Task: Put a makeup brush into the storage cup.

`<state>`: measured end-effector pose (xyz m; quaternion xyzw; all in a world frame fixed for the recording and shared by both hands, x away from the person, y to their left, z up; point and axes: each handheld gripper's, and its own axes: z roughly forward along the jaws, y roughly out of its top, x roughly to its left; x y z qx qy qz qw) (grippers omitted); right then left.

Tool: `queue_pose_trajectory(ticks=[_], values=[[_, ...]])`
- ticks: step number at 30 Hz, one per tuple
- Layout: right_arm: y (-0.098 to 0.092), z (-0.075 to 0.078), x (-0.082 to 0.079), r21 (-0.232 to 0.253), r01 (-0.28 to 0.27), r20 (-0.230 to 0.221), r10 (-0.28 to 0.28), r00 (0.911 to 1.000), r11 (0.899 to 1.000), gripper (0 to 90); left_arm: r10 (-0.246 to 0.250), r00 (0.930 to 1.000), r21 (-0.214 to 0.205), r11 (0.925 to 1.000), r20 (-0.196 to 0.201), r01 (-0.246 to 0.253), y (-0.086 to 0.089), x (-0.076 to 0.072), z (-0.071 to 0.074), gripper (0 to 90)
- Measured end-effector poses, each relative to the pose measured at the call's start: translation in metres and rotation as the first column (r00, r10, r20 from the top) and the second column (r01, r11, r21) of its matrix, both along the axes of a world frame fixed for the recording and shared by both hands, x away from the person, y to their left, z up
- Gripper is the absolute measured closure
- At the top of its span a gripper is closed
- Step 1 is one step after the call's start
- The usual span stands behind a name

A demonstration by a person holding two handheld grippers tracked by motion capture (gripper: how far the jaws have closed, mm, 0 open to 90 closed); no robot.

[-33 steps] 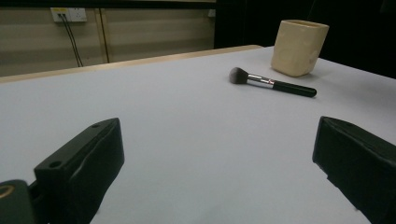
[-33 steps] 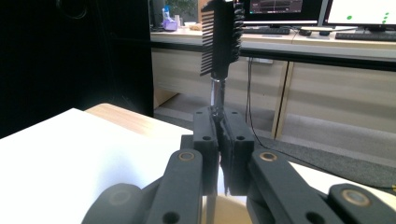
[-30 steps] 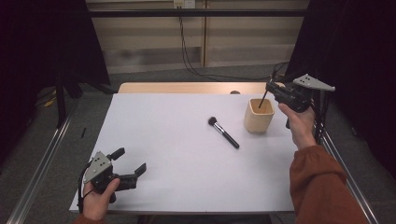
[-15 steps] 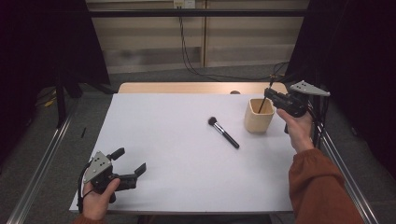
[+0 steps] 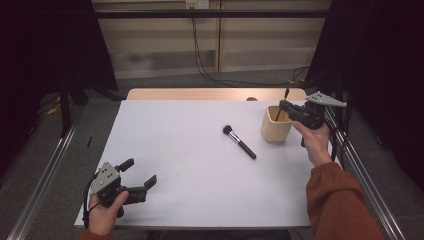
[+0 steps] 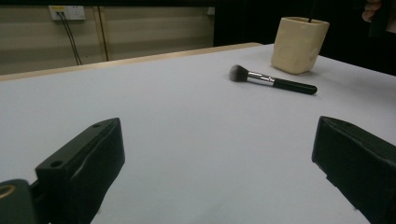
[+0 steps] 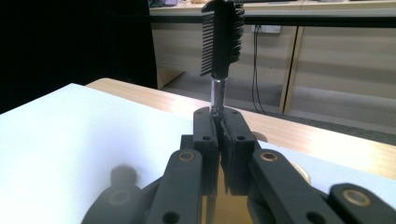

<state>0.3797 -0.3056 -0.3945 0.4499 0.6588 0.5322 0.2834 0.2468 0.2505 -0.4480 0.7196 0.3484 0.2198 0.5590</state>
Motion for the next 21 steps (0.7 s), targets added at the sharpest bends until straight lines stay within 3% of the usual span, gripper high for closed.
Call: queue_pose_trajectory(ticks=[15, 21], values=[[0.001, -0.014, 0.000, -0.002, -0.011, -0.034, 0.011, 0.9994, 1.000, 84.6, -0.001, 1.0000, 0.006, 1.0000, -0.002, 0.001, -0.001, 0.000, -0.001, 2.9], [0.002, -0.017, 0.000, -0.011, -0.008, -0.041, 0.007, 0.9991, 1.000, 79.1, -0.001, 1.0000, 0.005, 1.0000, -0.002, 0.001, -0.001, 0.000, -0.001, 2.9]])
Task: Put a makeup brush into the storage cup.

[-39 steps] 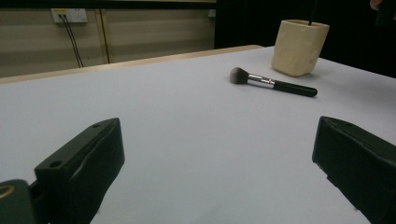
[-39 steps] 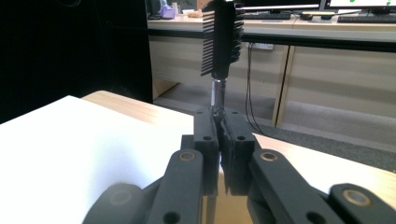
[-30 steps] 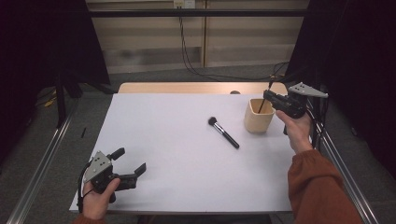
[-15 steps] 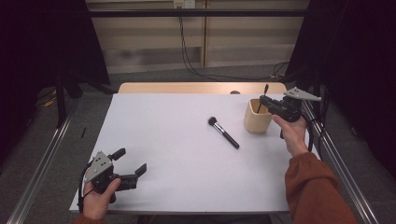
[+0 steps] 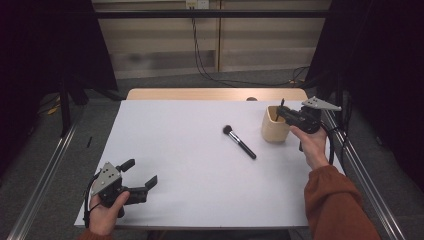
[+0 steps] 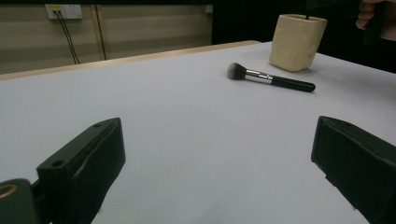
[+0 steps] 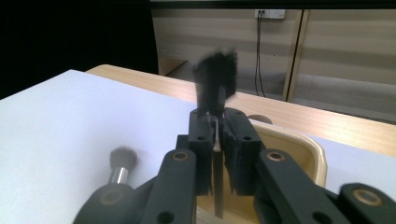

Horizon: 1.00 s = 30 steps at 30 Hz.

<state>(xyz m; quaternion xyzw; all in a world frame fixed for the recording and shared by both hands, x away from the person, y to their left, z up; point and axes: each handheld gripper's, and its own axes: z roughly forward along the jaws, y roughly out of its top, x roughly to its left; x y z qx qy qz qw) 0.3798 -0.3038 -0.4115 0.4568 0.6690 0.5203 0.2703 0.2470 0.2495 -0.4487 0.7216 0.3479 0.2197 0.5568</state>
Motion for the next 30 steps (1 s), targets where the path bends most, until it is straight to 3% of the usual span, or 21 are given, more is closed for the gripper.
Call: queue_pose_trajectory(ticks=[3, 14, 17, 19, 27, 30], values=[[0.000, -0.002, 0.000, 0.000, 0.007, -0.005, -0.007, 1.0000, 1.000, 72.4, 0.000, 1.0000, 0.002, 1.0000, 0.001, 0.000, 0.000, 0.000, 0.000, 2.9], [0.000, -0.004, -0.006, 0.017, 0.045, -0.009, -0.045, 0.9989, 0.999, 30.6, 0.003, 1.0000, -0.005, 1.0000, -0.002, -0.003, 0.000, 0.000, 0.000, 2.9], [0.000, -0.003, -0.010, 0.014, 0.049, -0.003, -0.049, 0.9988, 0.999, 25.4, 0.007, 1.0000, -0.008, 0.9999, -0.002, -0.007, 0.001, 0.000, 0.000, 2.9], [0.001, -0.002, -0.013, 0.008, 0.055, -0.003, -0.055, 0.9985, 0.998, 17.1, 0.009, 1.0000, -0.005, 1.0000, 0.005, -0.009, 0.001, 0.000, 0.000, 2.9], [0.000, 0.002, -0.029, -0.013, 0.061, 0.022, -0.061, 0.9979, 0.998, 6.4, 0.025, 0.9997, -0.012, 0.9996, 0.008, -0.025, 0.002, 0.000, 0.001, 2.7], [0.001, 0.002, -0.036, 0.004, 0.054, 0.030, -0.054, 0.9981, 0.999, 3.7, 0.024, 0.9997, -0.012, 0.9996, 0.005, -0.024, 0.002, -0.001, 0.001, 2.7]])
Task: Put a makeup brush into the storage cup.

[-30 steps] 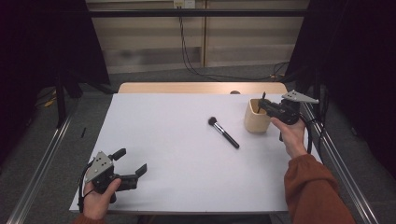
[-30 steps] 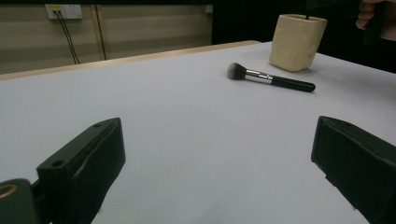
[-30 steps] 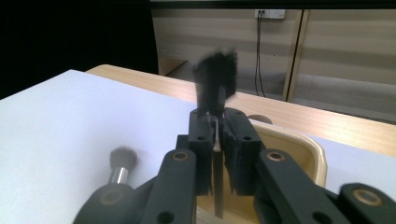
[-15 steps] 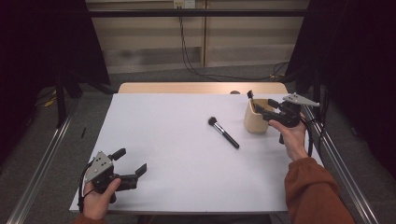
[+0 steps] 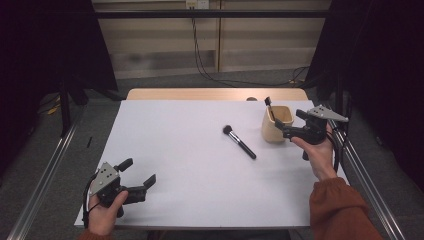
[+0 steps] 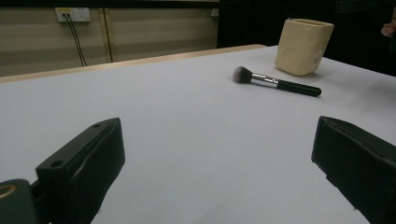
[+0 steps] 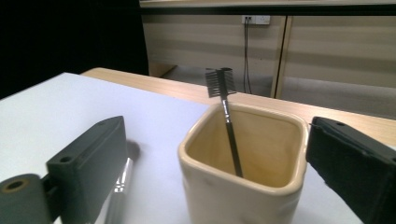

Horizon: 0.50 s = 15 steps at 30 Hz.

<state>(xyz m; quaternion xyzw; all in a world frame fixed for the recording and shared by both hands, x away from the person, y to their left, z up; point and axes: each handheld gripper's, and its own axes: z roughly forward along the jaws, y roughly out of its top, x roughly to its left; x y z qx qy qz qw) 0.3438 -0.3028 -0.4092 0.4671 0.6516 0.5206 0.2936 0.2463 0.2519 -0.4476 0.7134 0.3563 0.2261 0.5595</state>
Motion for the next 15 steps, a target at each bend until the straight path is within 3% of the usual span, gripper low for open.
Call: queue_pose_trajectory(ticks=[4, 8, 10, 15], values=[[-0.001, -0.002, -0.009, 0.012, -0.001, 0.001, 0.001, 1.0000, 1.000, 0.7, 0.003, 1.0000, -0.003, 1.0000, -0.001, -0.003, 0.000, 0.000, 0.000, 2.7], [0.000, -0.004, -0.018, -0.044, 0.021, -0.009, -0.022, 0.9997, 0.999, 0.2, 0.009, 1.0000, 0.000, 1.0000, 0.001, -0.009, 0.000, 0.000, 0.000, 2.7], [0.000, -0.005, -0.023, -0.017, 0.009, -0.008, -0.010, 0.9999, 1.000, 0.0, 0.009, 1.0000, -0.001, 1.0000, 0.003, -0.009, -0.001, 0.001, 0.001, 2.7], [-0.002, -0.006, -0.033, -0.010, -0.005, -0.003, 0.005, 1.0000, 1.000, 0.0, 0.009, 0.9999, -0.005, 0.9999, 0.004, -0.009, 0.001, 0.000, 0.001, 2.7]])
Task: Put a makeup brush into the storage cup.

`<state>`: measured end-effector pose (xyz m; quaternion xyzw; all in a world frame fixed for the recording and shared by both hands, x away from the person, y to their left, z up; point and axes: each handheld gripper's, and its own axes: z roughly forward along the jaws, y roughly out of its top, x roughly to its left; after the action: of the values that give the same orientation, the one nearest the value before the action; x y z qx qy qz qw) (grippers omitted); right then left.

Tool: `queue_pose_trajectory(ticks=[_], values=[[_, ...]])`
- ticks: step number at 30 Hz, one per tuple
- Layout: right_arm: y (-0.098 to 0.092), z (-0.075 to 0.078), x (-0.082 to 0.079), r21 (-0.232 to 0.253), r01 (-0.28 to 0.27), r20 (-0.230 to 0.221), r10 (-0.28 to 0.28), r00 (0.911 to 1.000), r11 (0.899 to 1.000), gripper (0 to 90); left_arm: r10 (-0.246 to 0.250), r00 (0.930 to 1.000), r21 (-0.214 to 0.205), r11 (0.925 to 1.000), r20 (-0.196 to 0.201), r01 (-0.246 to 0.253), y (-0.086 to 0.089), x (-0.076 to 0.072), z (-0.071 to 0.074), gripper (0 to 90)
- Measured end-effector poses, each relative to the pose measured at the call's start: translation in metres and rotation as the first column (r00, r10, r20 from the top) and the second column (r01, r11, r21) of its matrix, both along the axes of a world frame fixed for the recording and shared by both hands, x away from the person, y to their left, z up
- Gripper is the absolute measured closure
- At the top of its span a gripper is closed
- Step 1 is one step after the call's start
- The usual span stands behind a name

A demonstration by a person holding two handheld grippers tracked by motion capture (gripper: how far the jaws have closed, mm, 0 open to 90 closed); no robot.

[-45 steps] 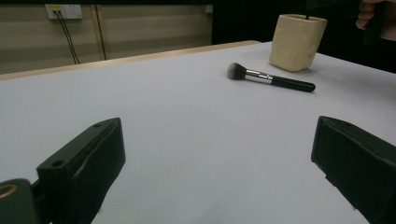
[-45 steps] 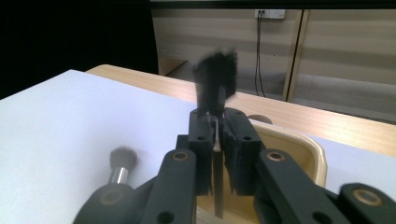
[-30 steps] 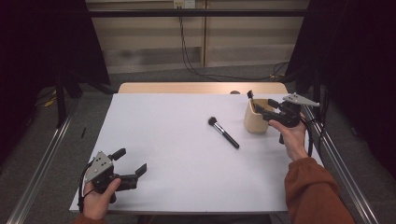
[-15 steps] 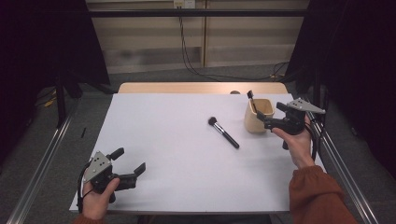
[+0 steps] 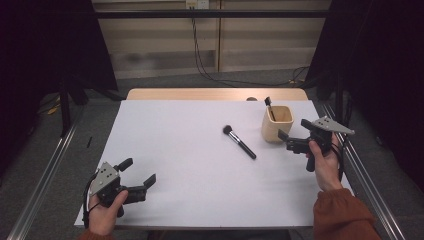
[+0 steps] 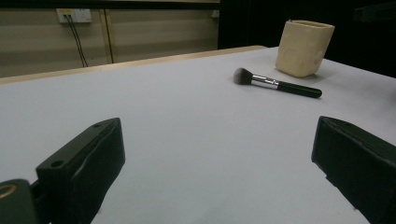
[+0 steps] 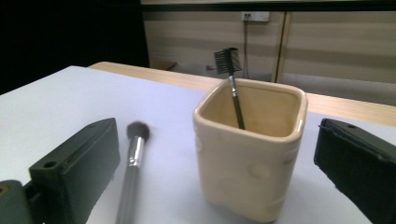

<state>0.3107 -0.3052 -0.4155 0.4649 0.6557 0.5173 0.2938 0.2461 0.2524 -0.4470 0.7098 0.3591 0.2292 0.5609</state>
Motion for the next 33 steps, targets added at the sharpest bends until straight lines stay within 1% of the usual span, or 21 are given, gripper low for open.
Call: queue_pose_trajectory(ticks=[1, 3, 4, 8, 10, 11, 13, 15, 22, 25, 26, 29, 33], values=[[0.000, 0.000, -0.003, -0.003, -0.004, 0.007, 0.004, 1.0000, 1.000, 0.0, 0.001, 1.0000, 0.000, 1.0000, 0.000, -0.001, 0.000, 0.000, 0.000, 2.7], [0.002, 0.001, -0.008, -0.014, 0.012, 0.002, -0.012, 0.9999, 1.000, 0.5, 0.002, 1.0000, -0.004, 1.0000, -0.001, -0.002, 0.000, 0.000, 0.000, 2.7], [0.003, 0.001, -0.012, -0.009, 0.016, 0.008, -0.016, 0.9998, 1.000, 1.5, 0.001, 1.0000, -0.005, 1.0000, -0.001, -0.001, 0.000, -0.001, 0.000, 2.7], [0.004, -0.002, -0.022, 0.008, 0.009, 0.004, -0.009, 1.0000, 1.000, 0.4, -0.002, 1.0000, -0.003, 1.0000, -0.001, 0.002, -0.001, -0.002, 0.000, 2.7], [0.004, -0.005, -0.027, 0.000, 0.006, 0.005, -0.006, 1.0000, 1.000, 0.7, 0.000, 1.0000, 0.001, 1.0000, -0.001, 0.000, -0.001, -0.002, 0.000, 2.7], [0.004, -0.006, -0.029, 0.004, 0.004, 0.002, -0.004, 1.0000, 1.000, 0.6, 0.000, 1.0000, 0.001, 1.0000, 0.000, 0.000, 0.000, -0.002, 0.000, 2.7], [0.004, -0.008, -0.034, -0.004, 0.002, -0.006, -0.002, 1.0000, 1.000, 0.7, 0.003, 1.0000, -0.002, 1.0000, -0.002, -0.003, 0.000, -0.002, 0.000, 2.7], [0.003, -0.009, -0.038, 0.004, 0.001, -0.005, 0.000, 1.0000, 1.000, 0.7, 0.004, 1.0000, -0.003, 1.0000, -0.004, -0.004, 0.001, -0.002, 0.000, 2.7], [0.000, -0.014, -0.055, 0.005, 0.010, -0.012, -0.010, 0.9999, 1.000, 0.9, 0.010, 0.9999, -0.007, 0.9999, -0.010, -0.010, 0.005, -0.004, -0.002, 2.7], [-0.002, -0.016, -0.060, 0.017, 0.010, -0.012, -0.009, 0.9999, 1.000, 0.9, 0.014, 0.9998, -0.008, 0.9999, -0.011, -0.014, 0.005, -0.006, -0.002, 2.7], [-0.002, -0.017, -0.063, 0.008, 0.008, -0.015, -0.008, 0.9999, 1.000, 1.0, 0.016, 0.9998, -0.011, 0.9998, -0.011, -0.016, 0.005, -0.007, -0.001, 2.7], [-0.004, -0.018, -0.072, 0.016, 0.007, -0.014, -0.007, 0.9999, 1.000, 0.8, 0.021, 0.9997, -0.015, 0.9997, -0.008, -0.021, 0.006, -0.009, 0.000, 2.7], [-0.007, -0.021, -0.084, 0.011, 0.013, -0.016, -0.013, 0.9998, 1.000, 0.9, 0.027, 0.9996, -0.016, 0.9995, -0.007, -0.027, 0.007, -0.011, 0.000, 2.7]])
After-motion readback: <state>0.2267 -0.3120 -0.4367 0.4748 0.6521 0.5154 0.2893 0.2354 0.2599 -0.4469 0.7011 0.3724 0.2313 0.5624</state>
